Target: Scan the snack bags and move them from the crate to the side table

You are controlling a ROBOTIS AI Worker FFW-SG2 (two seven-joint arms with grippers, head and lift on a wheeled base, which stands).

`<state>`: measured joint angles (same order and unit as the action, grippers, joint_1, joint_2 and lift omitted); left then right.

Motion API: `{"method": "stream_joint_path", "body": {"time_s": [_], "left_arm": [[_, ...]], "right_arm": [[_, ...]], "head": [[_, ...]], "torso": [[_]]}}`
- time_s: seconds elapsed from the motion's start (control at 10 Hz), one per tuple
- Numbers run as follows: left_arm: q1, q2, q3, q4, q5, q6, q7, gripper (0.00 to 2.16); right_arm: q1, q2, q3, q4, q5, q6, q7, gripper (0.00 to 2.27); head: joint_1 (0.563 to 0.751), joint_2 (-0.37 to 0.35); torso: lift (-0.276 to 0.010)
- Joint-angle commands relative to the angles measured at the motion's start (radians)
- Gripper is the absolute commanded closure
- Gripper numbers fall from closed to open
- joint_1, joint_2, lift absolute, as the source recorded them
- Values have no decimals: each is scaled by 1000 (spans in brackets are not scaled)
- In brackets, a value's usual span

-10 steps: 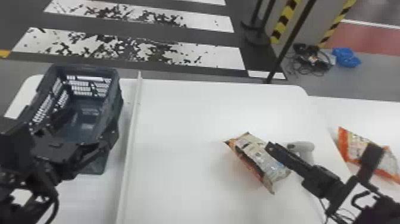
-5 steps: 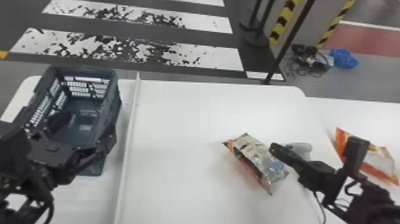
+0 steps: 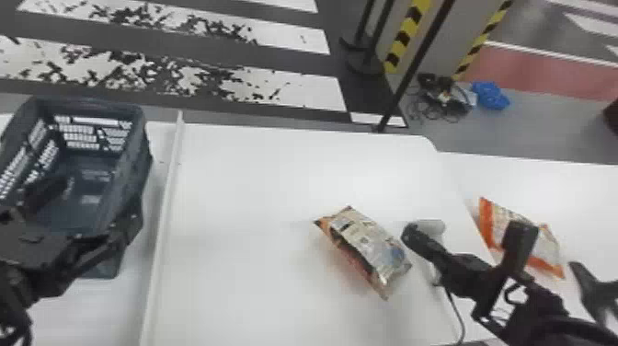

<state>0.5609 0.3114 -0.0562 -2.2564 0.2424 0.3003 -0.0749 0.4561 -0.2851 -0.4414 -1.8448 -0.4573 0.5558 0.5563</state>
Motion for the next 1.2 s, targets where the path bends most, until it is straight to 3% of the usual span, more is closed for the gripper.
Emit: {"method": "stream_joint_path", "body": {"time_s": [0.0, 0.6, 1.1], "left_arm": [[-3, 0, -2, 3, 2, -3, -2, 66], [-23, 0, -1, 17, 20, -28, -9, 66], [-29, 0, 1, 15, 28, -31, -11, 66]], "right_arm": [[9, 0, 0, 21, 0, -16, 4, 2240], [70, 14, 10, -7, -14, -20, 17, 2240], [148, 52, 4, -90, -64, -16, 36, 2240]], "head": [[695, -282], [695, -285], [695, -253]], "torso": [[-87], [-87], [-87]]}}
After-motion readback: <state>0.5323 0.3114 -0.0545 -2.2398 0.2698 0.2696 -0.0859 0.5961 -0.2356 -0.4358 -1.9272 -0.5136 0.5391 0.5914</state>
